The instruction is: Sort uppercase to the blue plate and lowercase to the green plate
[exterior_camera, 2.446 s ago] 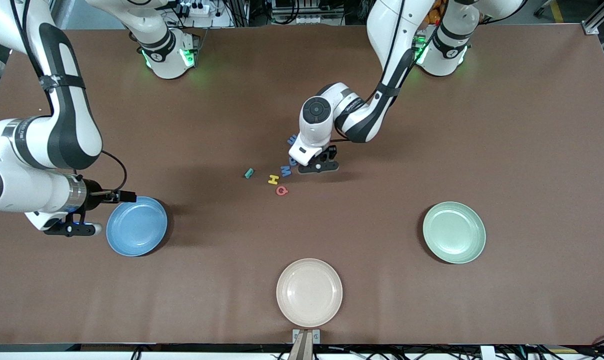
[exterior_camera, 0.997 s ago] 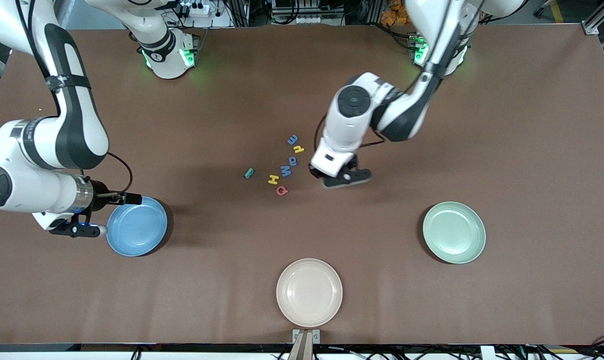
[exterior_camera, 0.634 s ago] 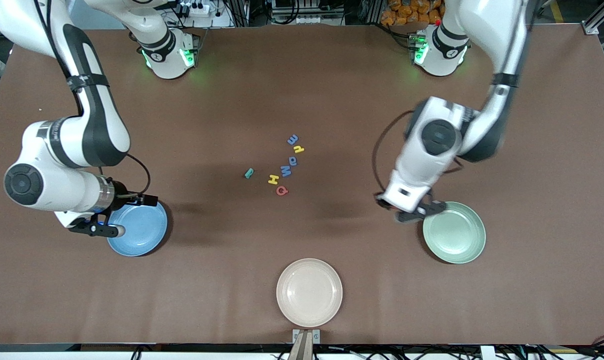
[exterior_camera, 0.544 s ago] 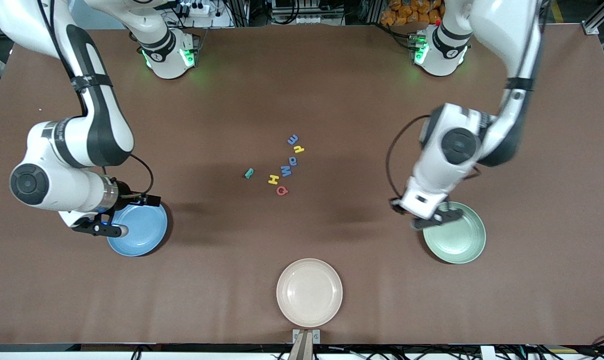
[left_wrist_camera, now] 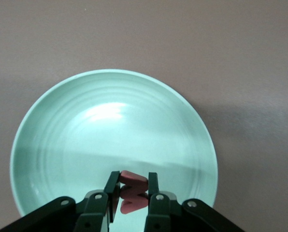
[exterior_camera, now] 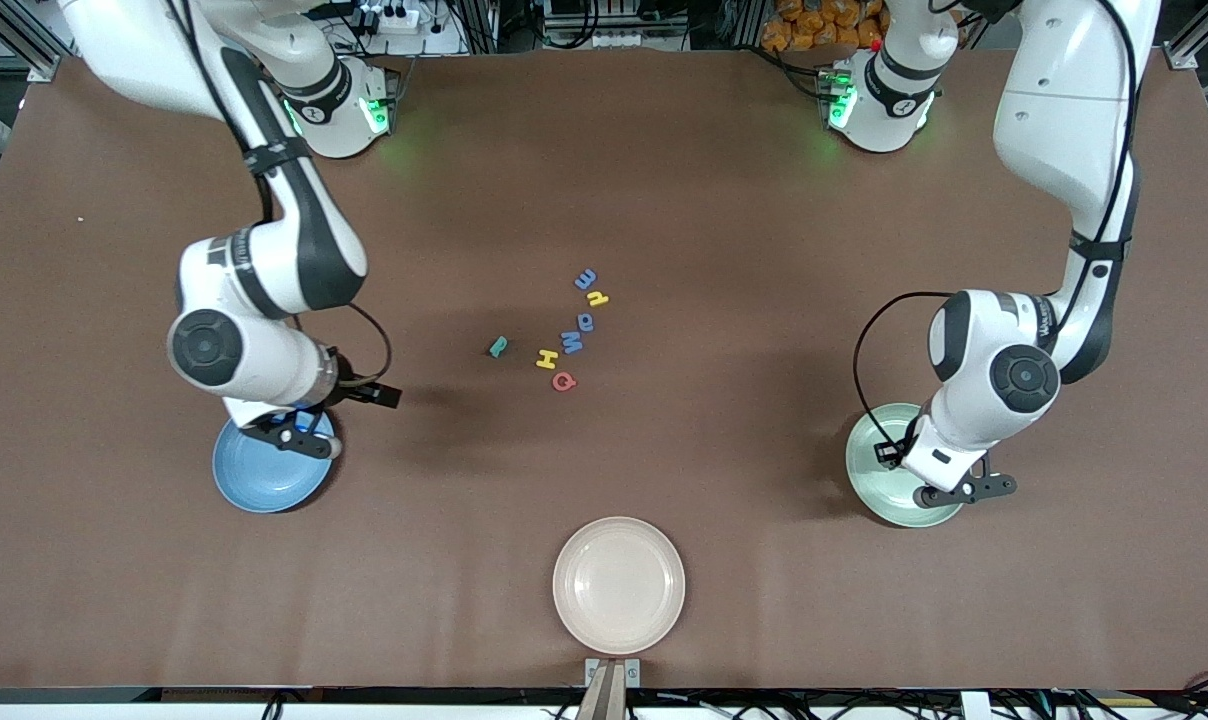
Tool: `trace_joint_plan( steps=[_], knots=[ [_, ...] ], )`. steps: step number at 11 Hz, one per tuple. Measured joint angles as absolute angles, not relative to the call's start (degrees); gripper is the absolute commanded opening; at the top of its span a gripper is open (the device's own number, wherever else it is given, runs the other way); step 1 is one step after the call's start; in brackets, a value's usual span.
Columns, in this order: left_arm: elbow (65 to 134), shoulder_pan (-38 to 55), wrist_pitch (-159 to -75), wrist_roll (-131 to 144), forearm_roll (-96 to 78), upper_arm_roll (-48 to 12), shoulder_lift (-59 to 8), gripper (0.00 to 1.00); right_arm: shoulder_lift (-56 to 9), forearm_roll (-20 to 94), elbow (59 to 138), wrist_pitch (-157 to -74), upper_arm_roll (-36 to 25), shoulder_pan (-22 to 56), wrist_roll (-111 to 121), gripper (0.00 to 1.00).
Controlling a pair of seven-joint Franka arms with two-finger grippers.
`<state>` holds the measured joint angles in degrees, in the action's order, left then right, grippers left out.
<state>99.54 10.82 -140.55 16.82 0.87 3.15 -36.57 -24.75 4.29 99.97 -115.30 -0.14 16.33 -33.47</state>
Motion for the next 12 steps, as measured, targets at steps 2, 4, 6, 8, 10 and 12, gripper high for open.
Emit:
trace_joint_plan(
  steps=[2,4,6,8,10,12],
  knots=[
    [98.4,10.8,-140.7,16.8,0.9,3.1,-37.5,1.00,-24.8,4.3,101.7,-118.4,-0.1,18.9,-39.9,1.00],
    [97.9,10.8,-140.7,16.8,0.9,3.0,-37.6,1.00,-24.8,4.3,105.8,-125.7,0.0,22.0,-46.2,1.00],
    [97.3,10.7,-140.7,15.5,0.9,3.0,-37.5,1.00,-25.5,4.3,109.6,-132.0,0.0,24.9,-53.0,1.00],
    [96.7,10.5,-140.3,13.5,0.9,3.0,-36.7,1.00,-26.5,4.3,110.5,-133.7,0.0,26.7,-57.2,1.00],
    [96.4,10.5,-137.4,13.2,0.9,2.8,-34.4,1.00,-27.6,4.3,110.7,-135.7,0.0,28.3,-60.7,1.00],
    [96.3,10.5,-133.8,13.1,0.9,1.4,-31.6,1.00,-28.9,4.3,110.7,-137.6,0.0,30.0,-62.9,1.00]
  ],
)
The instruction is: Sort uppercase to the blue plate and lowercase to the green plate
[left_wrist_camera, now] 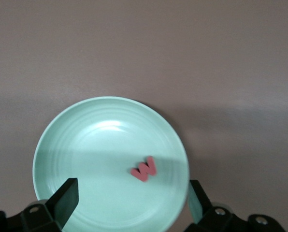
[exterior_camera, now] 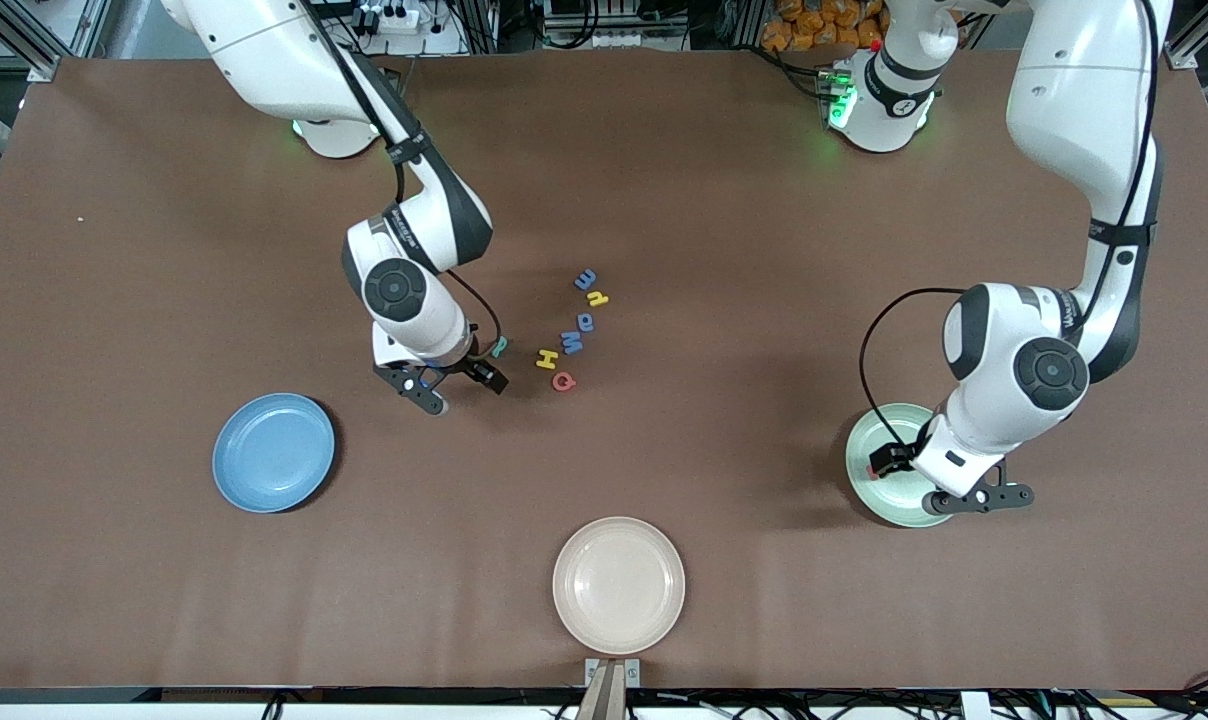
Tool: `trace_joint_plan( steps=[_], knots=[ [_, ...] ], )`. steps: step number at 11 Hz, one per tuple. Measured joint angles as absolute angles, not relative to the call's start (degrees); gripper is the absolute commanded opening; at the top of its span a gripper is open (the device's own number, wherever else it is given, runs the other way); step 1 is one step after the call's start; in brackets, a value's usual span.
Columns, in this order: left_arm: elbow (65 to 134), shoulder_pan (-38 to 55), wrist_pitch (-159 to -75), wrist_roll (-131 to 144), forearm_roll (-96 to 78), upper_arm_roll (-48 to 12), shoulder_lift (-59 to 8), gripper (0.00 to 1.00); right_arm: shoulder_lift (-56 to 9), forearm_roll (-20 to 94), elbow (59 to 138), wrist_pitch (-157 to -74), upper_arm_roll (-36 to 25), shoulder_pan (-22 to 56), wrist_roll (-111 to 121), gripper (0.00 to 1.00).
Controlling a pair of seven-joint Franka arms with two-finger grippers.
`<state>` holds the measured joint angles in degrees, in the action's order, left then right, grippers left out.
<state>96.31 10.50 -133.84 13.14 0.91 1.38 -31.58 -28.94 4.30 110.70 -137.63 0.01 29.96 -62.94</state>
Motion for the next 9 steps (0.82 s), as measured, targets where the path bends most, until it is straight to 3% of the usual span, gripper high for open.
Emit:
trace_joint_plan(
  steps=[9],
  knots=[
    [96.4,10.8,-125.4,23.6,0.9,-11.0,-28.3,1.00,-31.4,4.4,114.0,-142.3,0.1,31.6,-63.8,1.00]
  ],
)
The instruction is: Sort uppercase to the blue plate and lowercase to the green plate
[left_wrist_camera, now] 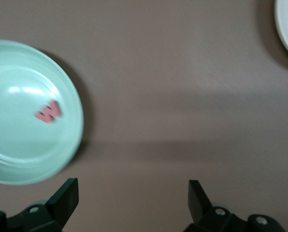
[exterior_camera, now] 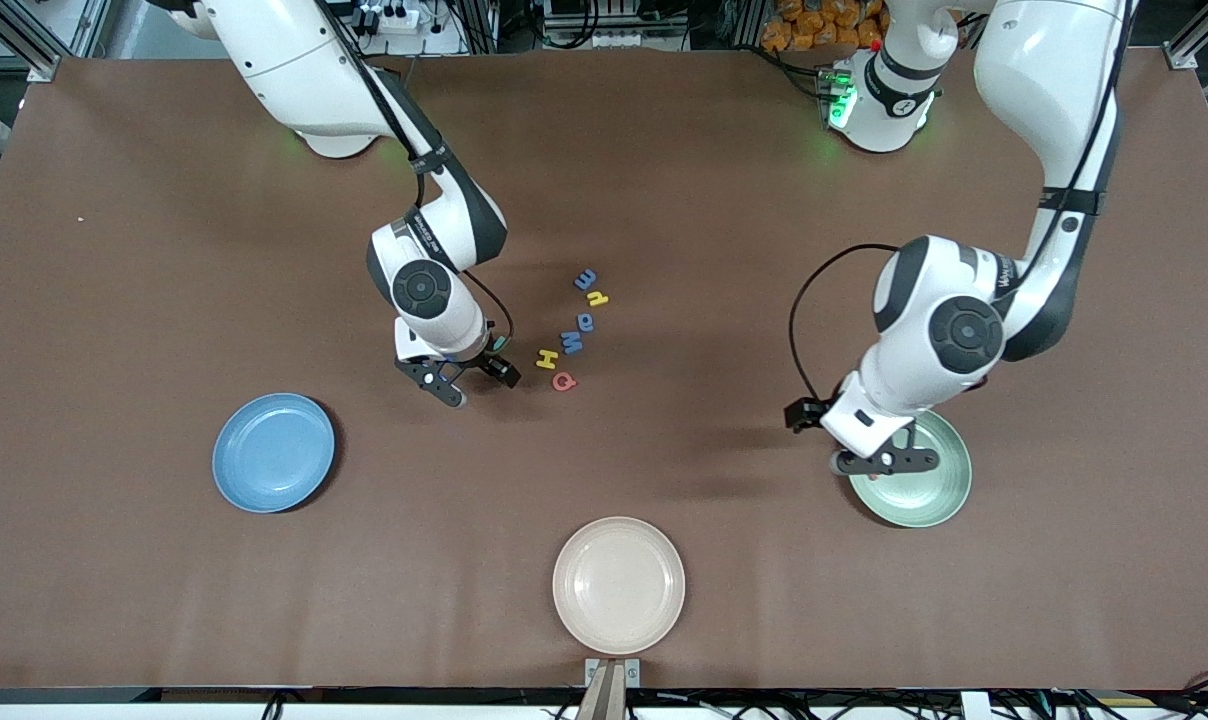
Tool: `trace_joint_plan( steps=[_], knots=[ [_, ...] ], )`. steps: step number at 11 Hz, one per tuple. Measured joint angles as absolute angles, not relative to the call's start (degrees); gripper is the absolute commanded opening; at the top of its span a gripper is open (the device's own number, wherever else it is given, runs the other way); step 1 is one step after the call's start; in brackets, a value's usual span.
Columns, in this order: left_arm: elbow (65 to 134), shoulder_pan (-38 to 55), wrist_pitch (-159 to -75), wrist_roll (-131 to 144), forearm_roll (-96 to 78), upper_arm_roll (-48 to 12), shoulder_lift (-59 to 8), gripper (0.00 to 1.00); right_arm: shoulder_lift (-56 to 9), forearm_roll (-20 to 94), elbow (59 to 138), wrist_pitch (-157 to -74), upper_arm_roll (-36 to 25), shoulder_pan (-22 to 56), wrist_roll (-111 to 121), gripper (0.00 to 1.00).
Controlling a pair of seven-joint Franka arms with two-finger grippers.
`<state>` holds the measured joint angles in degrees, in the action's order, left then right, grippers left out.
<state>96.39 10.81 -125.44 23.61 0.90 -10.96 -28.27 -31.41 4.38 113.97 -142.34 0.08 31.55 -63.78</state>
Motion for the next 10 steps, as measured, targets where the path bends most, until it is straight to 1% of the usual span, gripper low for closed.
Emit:
trace_joint_plan(
  steps=[4,6,7,9,10],
  knots=[
    [96.6,11.6,-124.5,33.0,0.9,-16.1,-28.3,1.00,-31.4,5.5,115.6,-144.3,0.2,33.2,-64.1,1.00],
    [96.7,14.7,-124.5,38.3,0.9,-16.7,-28.3,1.00,-31.3,5.5,116.0,-144.5,0.3,33.3,-64.2,1.00],
    [96.7,16.2,-124.5,40.7,0.9,-16.7,-28.3,1.00,-31.2,5.6,116.1,-144.5,0.3,33.3,-64.3,0.93],
    [96.8,18.4,-124.5,43.9,0.9,-16.7,-28.3,1.00,-30.8,5.6,116.2,-144.5,0.3,33.3,-64.6,0.02],
    [96.9,19.2,-124.4,44.7,0.9,-16.8,-28.3,1.00,-30.6,5.6,116.3,-144.5,0.3,33.4,-64.9,0.00]
  ],
)
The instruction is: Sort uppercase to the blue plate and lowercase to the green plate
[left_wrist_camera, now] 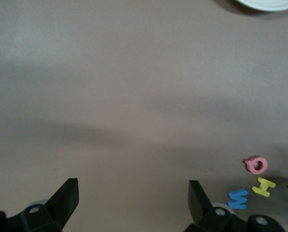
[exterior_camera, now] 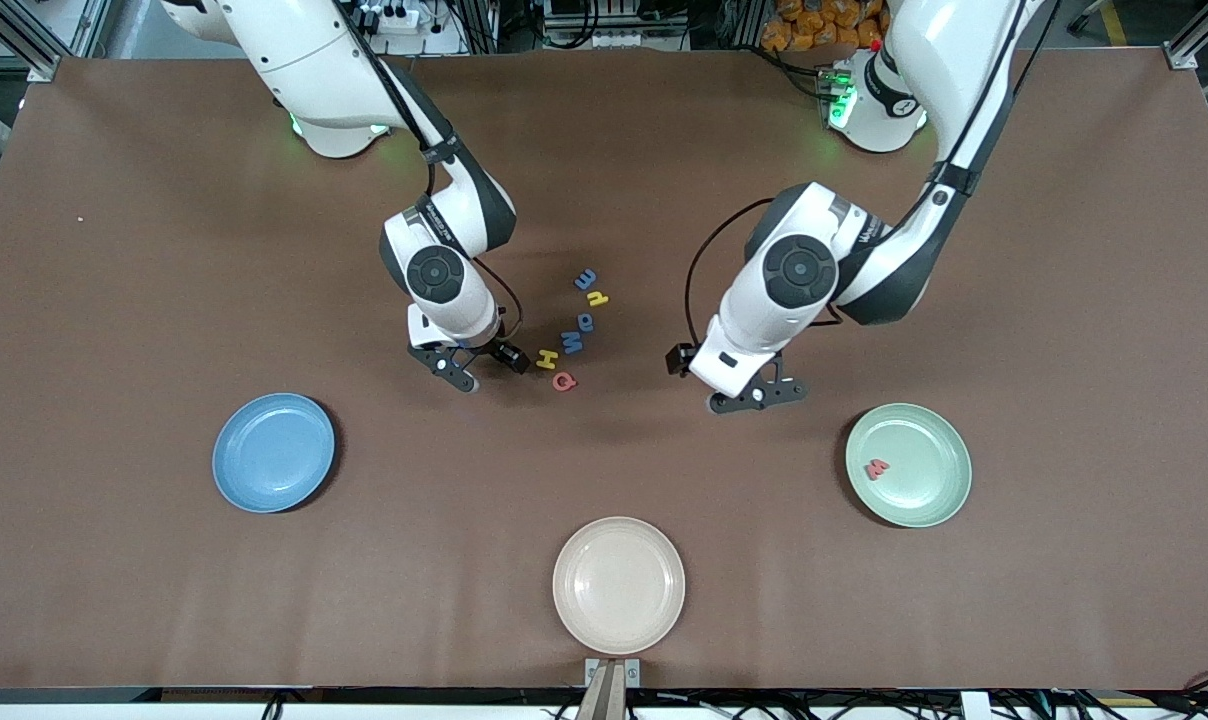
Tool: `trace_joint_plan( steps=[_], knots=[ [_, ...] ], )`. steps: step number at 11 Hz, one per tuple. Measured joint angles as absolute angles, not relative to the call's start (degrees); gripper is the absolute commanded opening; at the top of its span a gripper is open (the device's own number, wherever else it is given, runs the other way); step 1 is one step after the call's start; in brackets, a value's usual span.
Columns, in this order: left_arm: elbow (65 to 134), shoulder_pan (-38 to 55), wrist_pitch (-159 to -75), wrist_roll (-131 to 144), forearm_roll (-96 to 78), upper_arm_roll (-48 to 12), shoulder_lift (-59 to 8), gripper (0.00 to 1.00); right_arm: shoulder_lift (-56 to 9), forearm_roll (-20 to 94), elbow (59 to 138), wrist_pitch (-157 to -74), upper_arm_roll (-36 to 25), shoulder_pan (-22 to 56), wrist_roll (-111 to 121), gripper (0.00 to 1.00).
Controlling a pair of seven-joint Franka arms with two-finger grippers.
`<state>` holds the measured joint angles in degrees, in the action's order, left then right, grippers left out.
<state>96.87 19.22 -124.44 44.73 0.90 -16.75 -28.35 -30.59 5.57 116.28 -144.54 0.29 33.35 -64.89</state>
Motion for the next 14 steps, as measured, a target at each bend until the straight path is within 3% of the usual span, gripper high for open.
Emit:
trace_joint_plan(
  steps=[7,14],
  knots=[
    [97.2,23.7,-124.9,48.7,0.9,-16.8,-30.3,1.00,-30.1,5.6,116.9,-145.6,0.3,34.5,-66.1,0.00],
    [97.3,30.4,-134.0,55.3,0.9,-16.8,-34.9,1.00,-25.0,5.6,117.3,-143.5,-0.5,31.3,-61.1,0.00]
  ],
)
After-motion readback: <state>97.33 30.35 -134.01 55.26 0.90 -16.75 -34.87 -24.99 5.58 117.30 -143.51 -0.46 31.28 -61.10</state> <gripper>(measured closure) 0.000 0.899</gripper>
